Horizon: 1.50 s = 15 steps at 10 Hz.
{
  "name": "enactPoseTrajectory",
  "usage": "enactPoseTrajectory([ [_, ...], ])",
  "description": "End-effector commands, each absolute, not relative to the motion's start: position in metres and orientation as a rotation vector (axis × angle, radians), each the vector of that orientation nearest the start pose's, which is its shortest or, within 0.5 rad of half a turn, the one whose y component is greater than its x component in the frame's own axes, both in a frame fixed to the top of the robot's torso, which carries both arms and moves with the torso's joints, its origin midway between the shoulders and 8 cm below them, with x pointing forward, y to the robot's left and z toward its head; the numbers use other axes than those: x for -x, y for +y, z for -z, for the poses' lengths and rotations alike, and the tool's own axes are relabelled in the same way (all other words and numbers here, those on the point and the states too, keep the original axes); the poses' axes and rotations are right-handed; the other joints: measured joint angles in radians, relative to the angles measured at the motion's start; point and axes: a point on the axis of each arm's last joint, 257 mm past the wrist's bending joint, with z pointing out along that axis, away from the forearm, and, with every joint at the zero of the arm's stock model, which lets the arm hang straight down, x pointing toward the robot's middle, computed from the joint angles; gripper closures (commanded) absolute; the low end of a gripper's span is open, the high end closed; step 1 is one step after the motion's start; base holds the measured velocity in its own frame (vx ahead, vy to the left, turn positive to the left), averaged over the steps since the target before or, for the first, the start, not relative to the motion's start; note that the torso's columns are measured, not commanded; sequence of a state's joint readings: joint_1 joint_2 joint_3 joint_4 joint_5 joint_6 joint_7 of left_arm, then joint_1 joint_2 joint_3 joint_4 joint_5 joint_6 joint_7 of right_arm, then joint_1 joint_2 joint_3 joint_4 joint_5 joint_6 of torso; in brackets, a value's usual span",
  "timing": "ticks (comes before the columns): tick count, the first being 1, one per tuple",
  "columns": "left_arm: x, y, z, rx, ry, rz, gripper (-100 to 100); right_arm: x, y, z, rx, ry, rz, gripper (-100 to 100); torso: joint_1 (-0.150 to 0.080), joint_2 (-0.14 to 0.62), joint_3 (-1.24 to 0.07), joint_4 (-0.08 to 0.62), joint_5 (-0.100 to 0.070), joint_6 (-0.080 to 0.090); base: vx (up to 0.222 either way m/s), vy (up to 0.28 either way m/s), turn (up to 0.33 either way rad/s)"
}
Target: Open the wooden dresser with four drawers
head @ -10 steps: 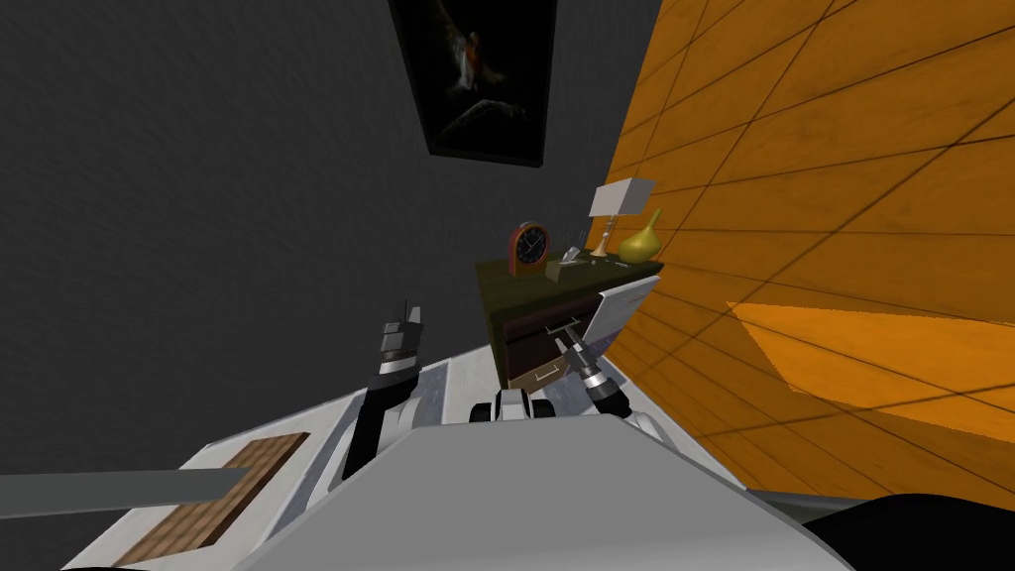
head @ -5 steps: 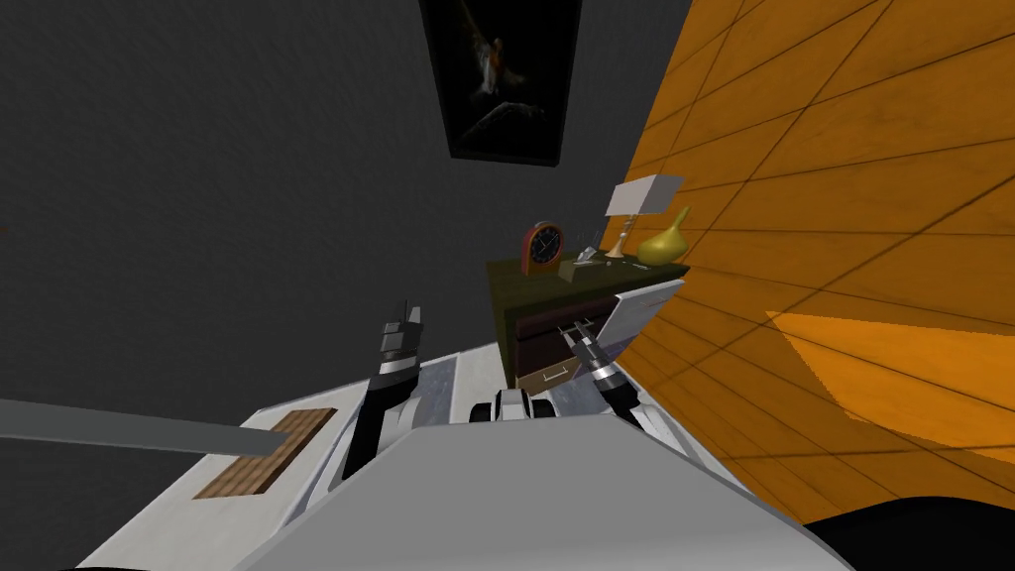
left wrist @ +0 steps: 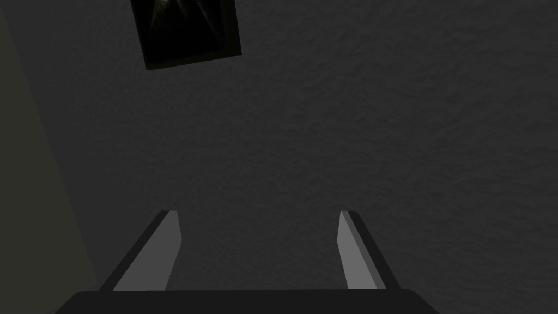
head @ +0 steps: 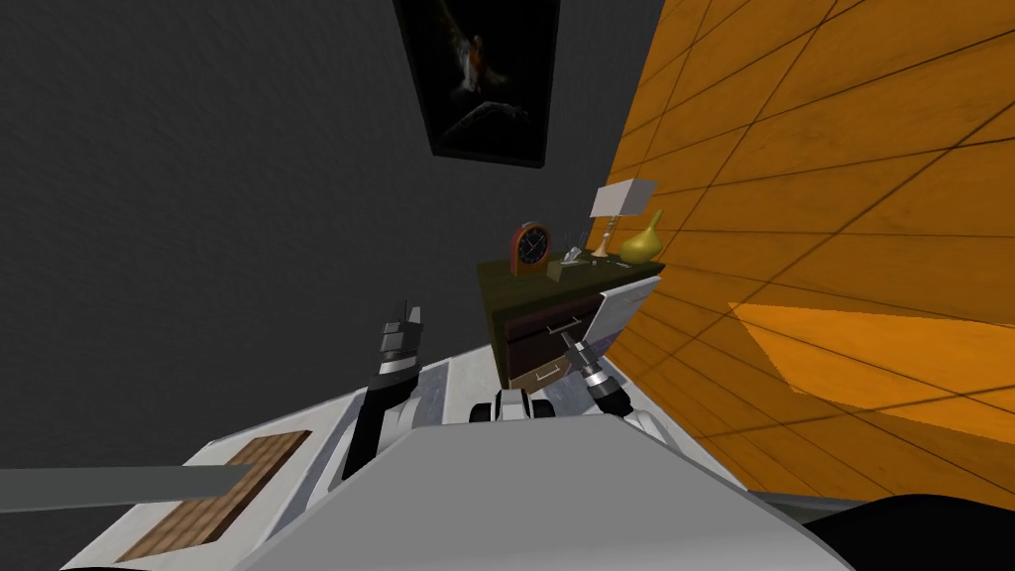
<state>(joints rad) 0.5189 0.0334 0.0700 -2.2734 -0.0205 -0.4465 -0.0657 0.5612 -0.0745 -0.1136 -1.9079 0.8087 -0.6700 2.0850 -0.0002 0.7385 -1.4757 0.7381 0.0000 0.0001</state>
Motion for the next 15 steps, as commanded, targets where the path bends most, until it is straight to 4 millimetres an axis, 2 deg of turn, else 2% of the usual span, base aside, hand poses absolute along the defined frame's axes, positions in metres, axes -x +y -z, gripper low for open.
enactPoseTrajectory([
  [1, -0.349, 0.302, -0.007, 0.646, 0.714, 1.134, 0, -0.360, -0.238, 0.195, 1.152, 0.886, 1.018, -100, 0.003, 0.001, 0.001, 0.000, 0.001, -0.001, 0.003, -0.001, 0.016],
  [3, -0.349, 0.302, -0.007, 0.647, 0.714, 1.134, 0, -0.361, -0.239, 0.192, 1.147, 0.890, 1.016, -100, 0.007, 0.001, 0.000, 0.000, 0.002, 0.000, -0.006, 0.071, 0.044],
  [4, -0.349, 0.302, -0.007, 0.647, 0.714, 1.134, 0, -0.363, -0.245, 0.183, 1.142, 0.898, 1.020, -100, 0.002, 0.000, 0.000, 0.000, 0.001, 0.000, 0.037, 0.029, 0.019],
  [5, -0.349, 0.302, -0.007, 0.647, 0.714, 1.134, 0, -0.361, -0.242, 0.186, 1.146, 0.891, 1.019, -100, -0.002, -0.002, -0.001, -0.001, 0.000, 0.000, -0.012, 0.006, -0.017],
  [6, -0.349, 0.302, -0.007, 0.646, 0.714, 1.134, 0, -0.361, -0.243, 0.185, 1.144, 0.894, 1.018, 100, -0.003, 0.000, 0.000, 0.000, -0.001, 0.000, 0.000, 0.000, 0.000],
  [11, -0.349, 0.302, -0.007, 0.646, 0.714, 1.134, 0, -0.355, -0.243, 0.180, 1.150, 0.885, 1.012, 100, 0.002, 0.001, 0.001, 0.000, 0.001, 0.000, -0.143, -0.028, -0.026],
  [12, -0.349, 0.302, -0.007, 0.646, 0.714, 1.134, 0, -0.358, -0.243, 0.185, 1.142, 0.895, 1.011, -100, 0.002, -0.006, -0.003, -0.001, 0.000, 0.000, 0.070, 0.037, 0.002],
  [15, -0.349, 0.302, -0.007, 0.647, 0.714, 1.134, 0, -0.362, -0.241, 0.193, 1.134, 0.908, 1.007, -100, 0.003, -0.007, -0.005, -0.002, 0.001, 0.000, 0.151, 0.078, 0.000],
])
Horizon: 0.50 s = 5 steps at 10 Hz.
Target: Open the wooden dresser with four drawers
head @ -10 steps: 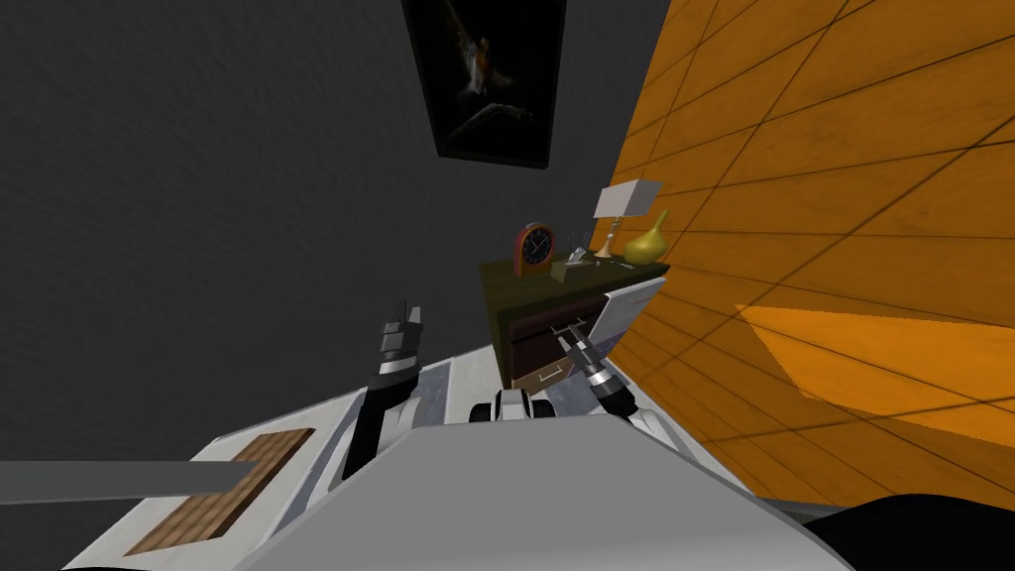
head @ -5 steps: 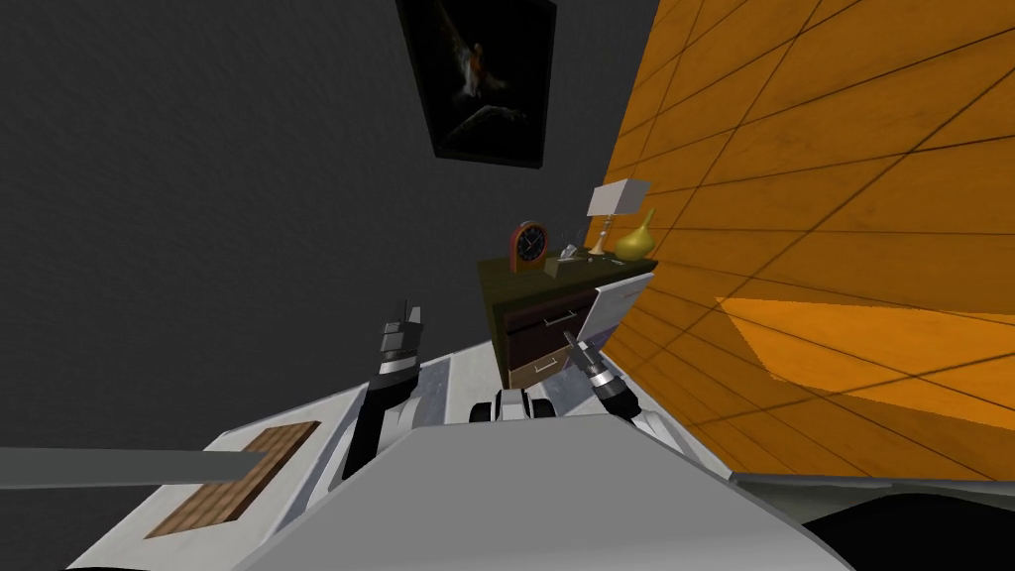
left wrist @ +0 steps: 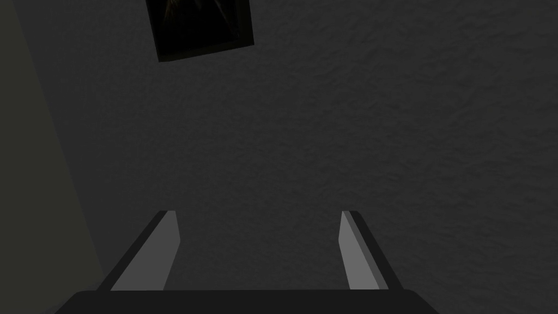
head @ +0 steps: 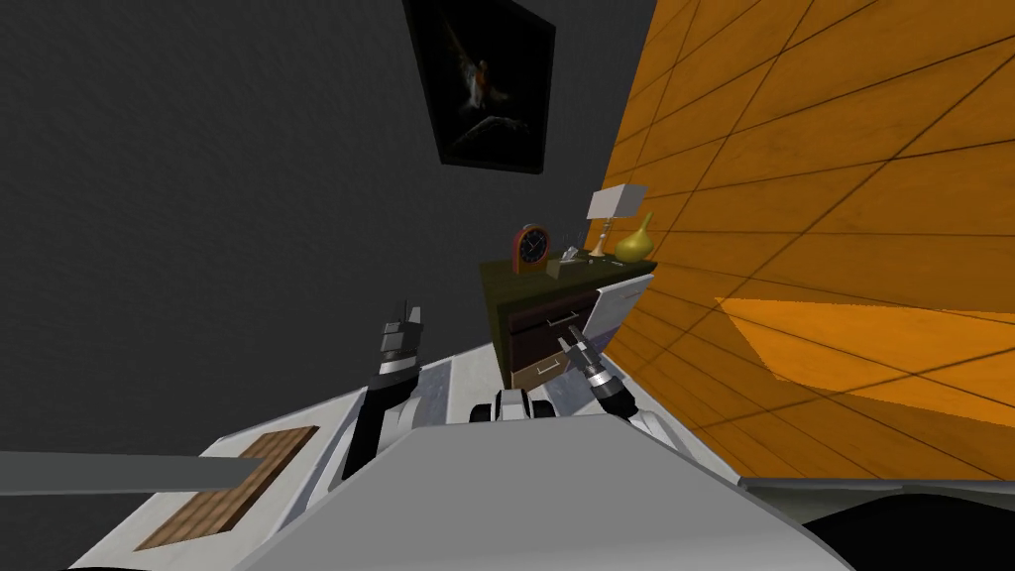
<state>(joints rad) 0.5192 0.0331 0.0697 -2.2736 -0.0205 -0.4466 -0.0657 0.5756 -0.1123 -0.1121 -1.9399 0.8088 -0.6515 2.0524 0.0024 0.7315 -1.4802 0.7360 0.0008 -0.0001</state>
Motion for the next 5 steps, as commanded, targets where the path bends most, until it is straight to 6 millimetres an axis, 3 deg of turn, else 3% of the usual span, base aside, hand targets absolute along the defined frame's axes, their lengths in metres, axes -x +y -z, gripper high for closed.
enactPoseTrajectory([
  [1, -0.349, 0.302, -0.007, 0.647, 0.714, 1.134, 0, -0.361, -0.241, 0.191, 1.136, 0.905, 1.008, -100, -0.003, 0.004, 0.003, 0.001, -0.001, 0.000, 0.082, 0.028, 0.001],
  [4, -0.349, 0.302, -0.007, 0.646, 0.714, 1.134, 0, -0.363, -0.246, 0.182, 1.136, 0.906, 1.017, -100, -0.003, 0.012, 0.007, 0.003, -0.001, 0.000, 0.037, 0.031, 0.010],
  [5, -0.349, 0.302, -0.007, 0.646, 0.714, 1.134, 0, -0.361, -0.243, 0.189, 1.136, 0.906, 1.010, 100, -0.004, 0.011, 0.007, 0.003, -0.001, 0.000, -0.018, -0.021, -0.004],
])
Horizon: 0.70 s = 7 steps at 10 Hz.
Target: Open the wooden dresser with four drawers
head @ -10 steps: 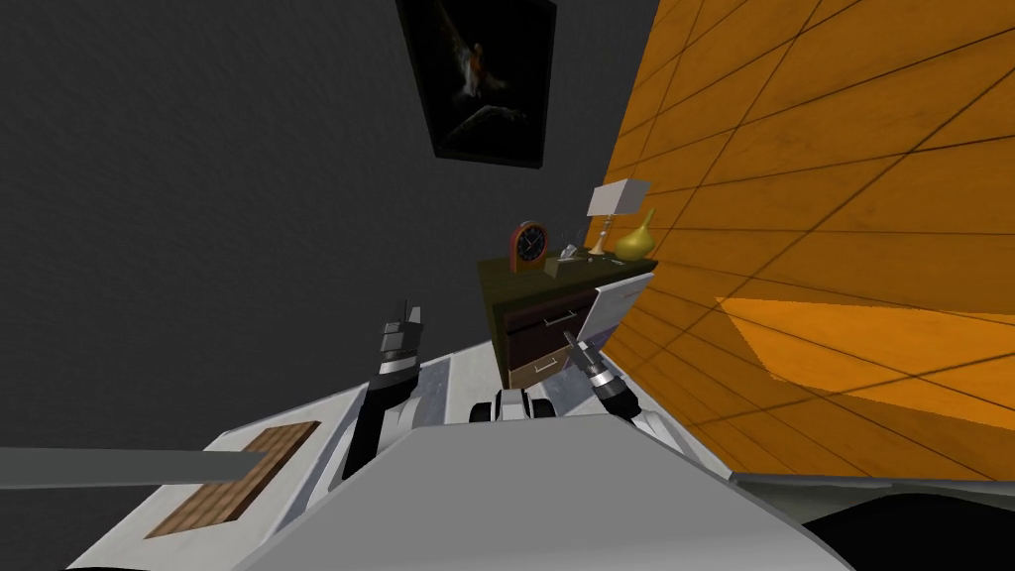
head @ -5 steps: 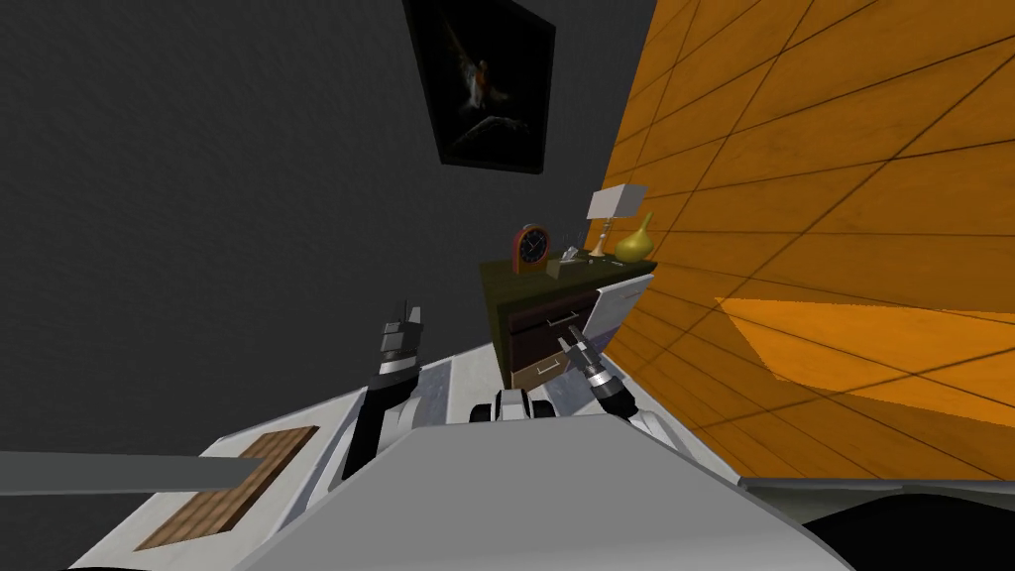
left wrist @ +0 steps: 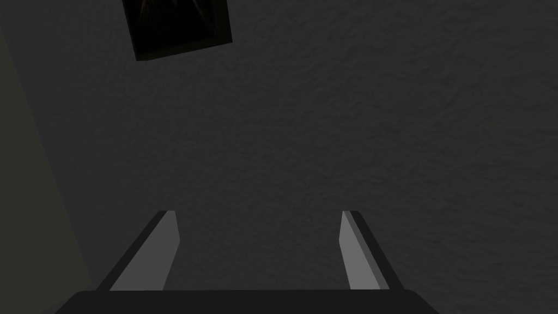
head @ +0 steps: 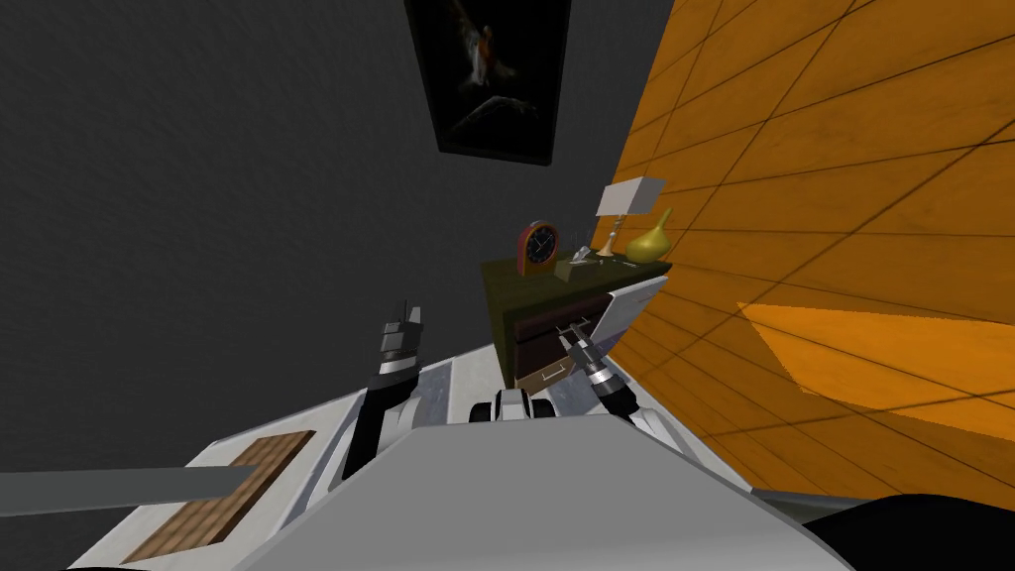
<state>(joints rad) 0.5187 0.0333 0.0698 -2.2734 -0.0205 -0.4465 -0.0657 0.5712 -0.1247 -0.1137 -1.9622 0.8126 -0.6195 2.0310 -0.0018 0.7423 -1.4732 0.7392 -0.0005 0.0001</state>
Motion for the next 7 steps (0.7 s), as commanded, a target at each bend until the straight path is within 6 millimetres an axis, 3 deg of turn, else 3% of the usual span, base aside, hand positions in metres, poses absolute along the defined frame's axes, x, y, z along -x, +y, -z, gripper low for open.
enactPoseTrajectory([
  [1, -0.3487, 0.3024, -0.0067, 0.646, 0.714, 1.134, 0, -0.3620, -0.2449, 0.1861, 1.134, 0.911, 1.013, 100, -0.001, -0.002, -0.001, -0.001, 0.000, 0.000, -0.013, -0.014, -0.001],
  [6, -0.3488, 0.3024, -0.0068, 0.646, 0.714, 1.134, 0, -0.3554, -0.2483, 0.1794, 1.144, 0.907, 1.008, 100, 0.003, -0.002, -0.001, -0.001, 0.001, 0.000, -0.142, -0.037, -0.021],
  [7, -0.3488, 0.3024, -0.0068, 0.646, 0.714, 1.134, 0, -0.3575, -0.2491, 0.1833, 1.136, 0.926, 0.991, -100, 0.005, -0.009, -0.005, -0.002, 0.001, 0.000, 0.061, 0.063, 0.076],
])
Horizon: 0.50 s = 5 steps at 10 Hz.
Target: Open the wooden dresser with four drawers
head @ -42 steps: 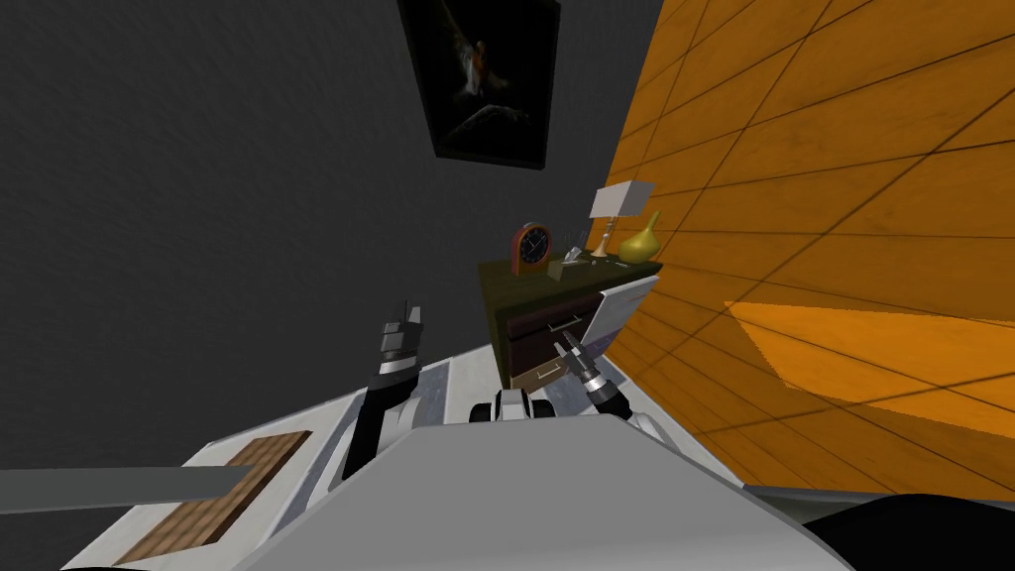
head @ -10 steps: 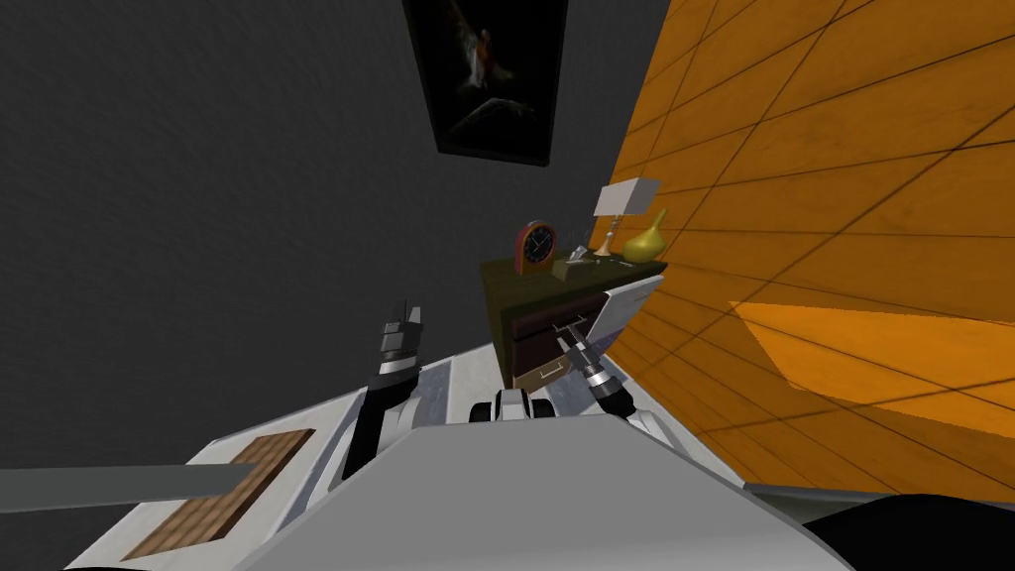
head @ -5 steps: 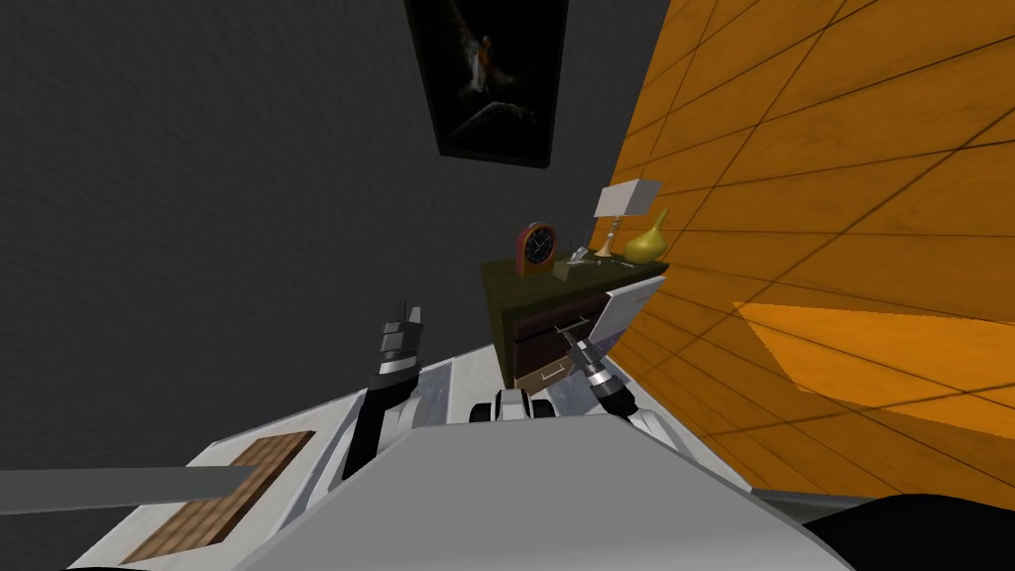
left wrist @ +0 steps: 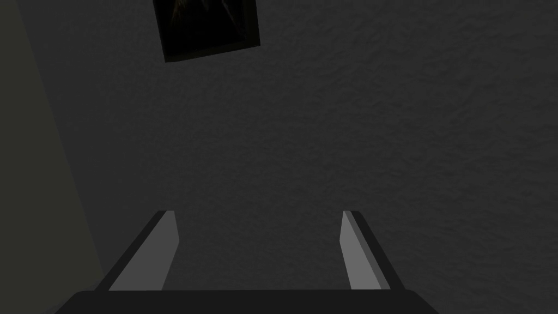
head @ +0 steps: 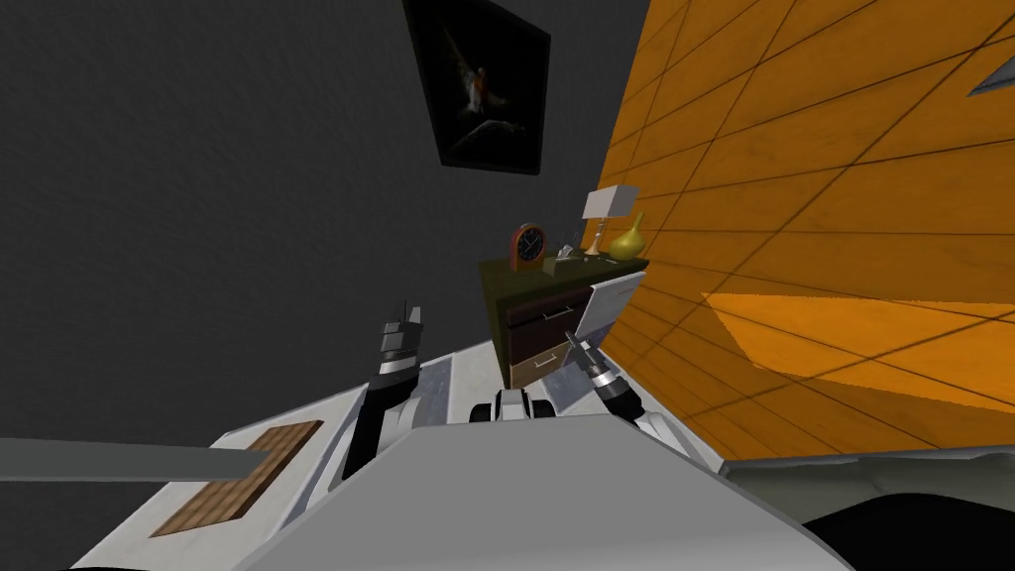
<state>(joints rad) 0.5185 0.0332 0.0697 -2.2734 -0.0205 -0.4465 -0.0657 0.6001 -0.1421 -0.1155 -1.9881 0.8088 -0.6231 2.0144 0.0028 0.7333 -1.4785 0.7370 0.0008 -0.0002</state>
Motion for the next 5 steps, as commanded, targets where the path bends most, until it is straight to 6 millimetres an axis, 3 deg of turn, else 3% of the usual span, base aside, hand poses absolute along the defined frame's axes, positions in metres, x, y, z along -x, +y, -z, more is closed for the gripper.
enactPoseTrajectory([
  [1, -0.3487, 0.3024, -0.0067, 0.647, 0.714, 1.134, 0, -0.3581, -0.2492, 0.1843, 1.134, 0.931, 0.987, -100, 0.003, -0.007, -0.005, -0.002, 0.001, 0.000, 0.122, 0.082, 0.057],
  [3, -0.3486, 0.3024, -0.0067, 0.647, 0.714, 1.134, 0, -0.3606, -0.2496, 0.1886, 1.126, 0.950, 0.969, -100, -0.001, -0.002, -0.002, -0.001, 0.000, 0.000, 0.153, 0.093, 0.044],
  [5, -0.3487, 0.3024, -0.0067, 0.646, 0.714, 1.134, 0, -0.3601, -0.2548, 0.1796, 1.127, 0.948, 0.982, -100, -0.006, 0.010, 0.005, 0.002, -0.002, 0.000, 0.076, 0.042, 0.033],
])
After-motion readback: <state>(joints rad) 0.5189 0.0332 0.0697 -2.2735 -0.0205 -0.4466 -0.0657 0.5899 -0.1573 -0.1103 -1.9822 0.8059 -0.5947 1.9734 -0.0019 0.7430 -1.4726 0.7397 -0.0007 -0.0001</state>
